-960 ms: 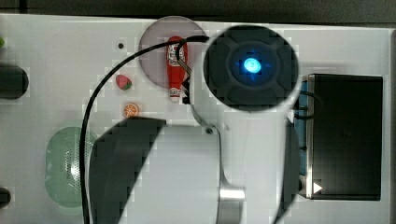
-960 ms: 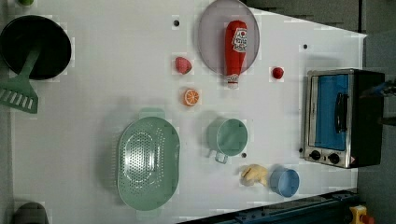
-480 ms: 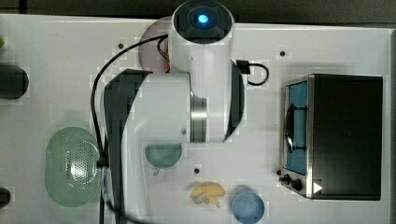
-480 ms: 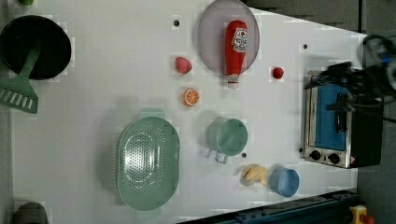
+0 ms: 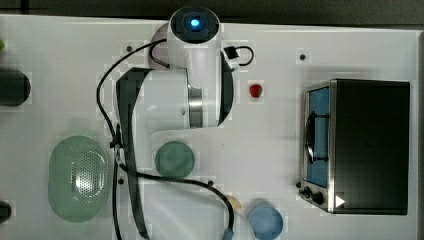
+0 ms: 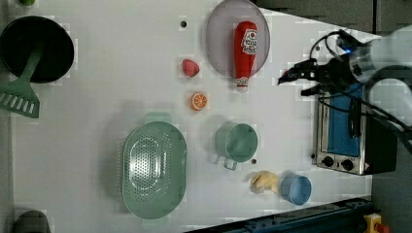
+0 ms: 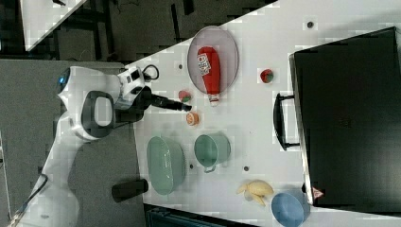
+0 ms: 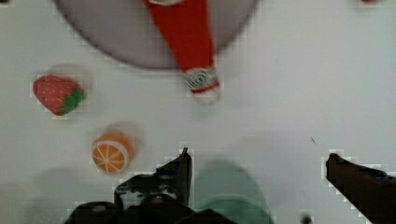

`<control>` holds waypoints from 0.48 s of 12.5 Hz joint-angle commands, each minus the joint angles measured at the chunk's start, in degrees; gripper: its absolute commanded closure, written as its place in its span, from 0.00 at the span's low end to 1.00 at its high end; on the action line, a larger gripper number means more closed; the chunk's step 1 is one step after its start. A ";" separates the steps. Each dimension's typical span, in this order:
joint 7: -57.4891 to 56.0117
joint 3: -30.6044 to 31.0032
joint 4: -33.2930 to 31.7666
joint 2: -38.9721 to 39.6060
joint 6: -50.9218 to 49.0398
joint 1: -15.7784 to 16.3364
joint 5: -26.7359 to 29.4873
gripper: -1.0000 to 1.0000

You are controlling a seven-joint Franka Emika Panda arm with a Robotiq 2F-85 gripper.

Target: Pick ketchup from plate and place it on table.

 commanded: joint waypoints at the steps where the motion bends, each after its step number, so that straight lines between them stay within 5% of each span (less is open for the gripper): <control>1: -8.42 0.03 0.63 3.49 7.44 0.21 0.06 0.00; 6: -9.94 0.02 3.26 12.75 19.03 1.38 -1.72 0.00</control>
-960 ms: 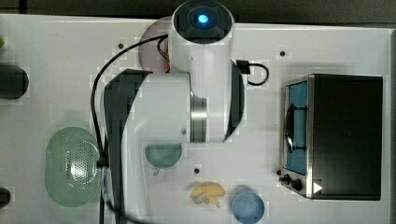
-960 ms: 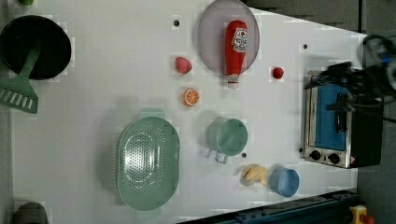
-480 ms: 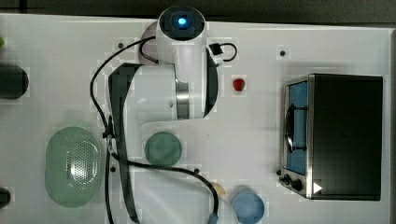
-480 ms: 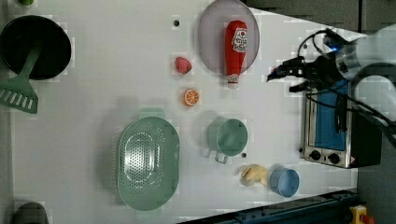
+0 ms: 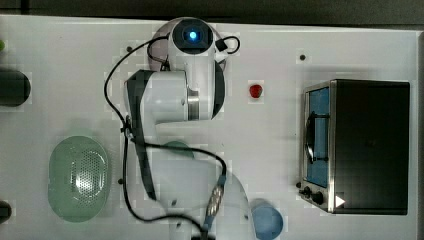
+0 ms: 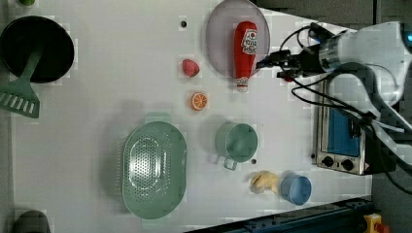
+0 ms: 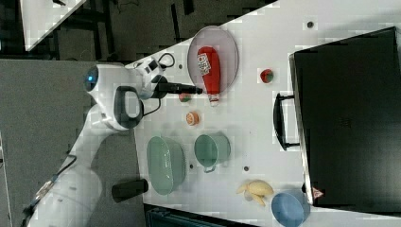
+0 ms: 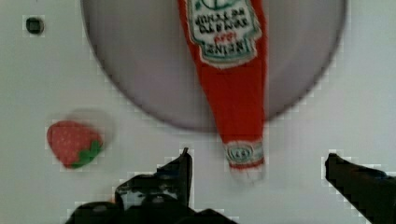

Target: Pick ketchup from plate and place it on table.

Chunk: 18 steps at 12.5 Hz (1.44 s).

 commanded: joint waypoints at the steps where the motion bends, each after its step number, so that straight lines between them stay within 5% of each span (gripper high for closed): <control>1: -4.62 0.18 3.63 5.02 4.75 0.56 -3.31 0.00; 12: -4.99 -0.07 8.29 16.55 17.94 1.05 -10.45 0.00; 13: -4.99 -0.05 8.44 16.77 18.30 1.17 -10.45 0.04; 16: -4.96 -0.24 8.79 16.64 18.38 1.23 -10.44 0.39; 18: -4.95 -0.19 9.32 16.55 18.37 1.22 -10.44 0.40</control>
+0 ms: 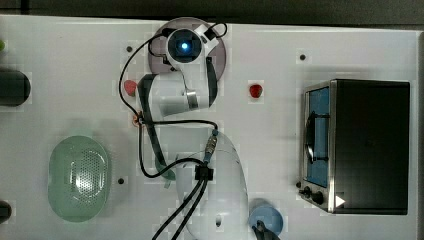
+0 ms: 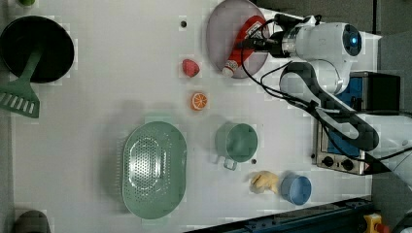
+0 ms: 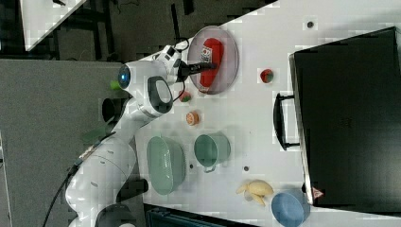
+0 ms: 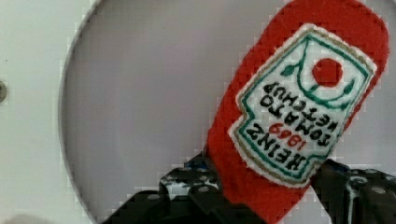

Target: Pick ketchup from plate and place it on table.

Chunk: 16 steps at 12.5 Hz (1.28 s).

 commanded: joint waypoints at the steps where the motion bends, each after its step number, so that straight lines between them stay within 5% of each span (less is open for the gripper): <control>1: -1.70 0.03 1.20 0.17 0.46 0.14 0.01 0.40; 7: 0.33 0.04 6.59 -7.98 -11.01 -0.87 1.48 0.40; 10: 0.33 0.02 6.51 -13.71 -20.57 -3.14 9.44 0.40; 16: 0.35 -0.97 -8.60 -27.73 -23.67 -7.93 10.56 0.40</control>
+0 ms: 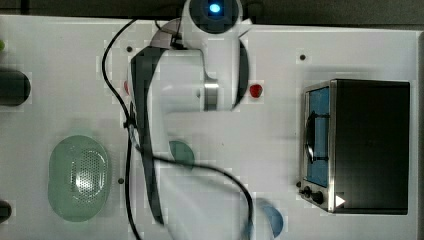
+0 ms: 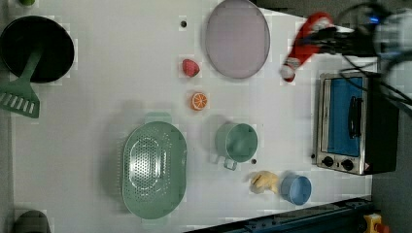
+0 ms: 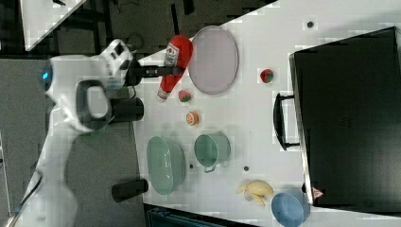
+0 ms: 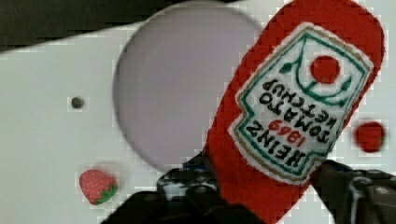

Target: Pick ketchup from plate and place it on table.

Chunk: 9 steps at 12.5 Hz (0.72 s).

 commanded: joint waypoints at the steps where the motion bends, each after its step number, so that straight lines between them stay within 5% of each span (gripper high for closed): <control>1: 0.35 -0.87 -8.80 -4.61 -0.16 -3.49 0.39 0.40; 9: 0.77 -3.89 -34.90 -13.25 13.20 -3.54 0.29 0.40</control>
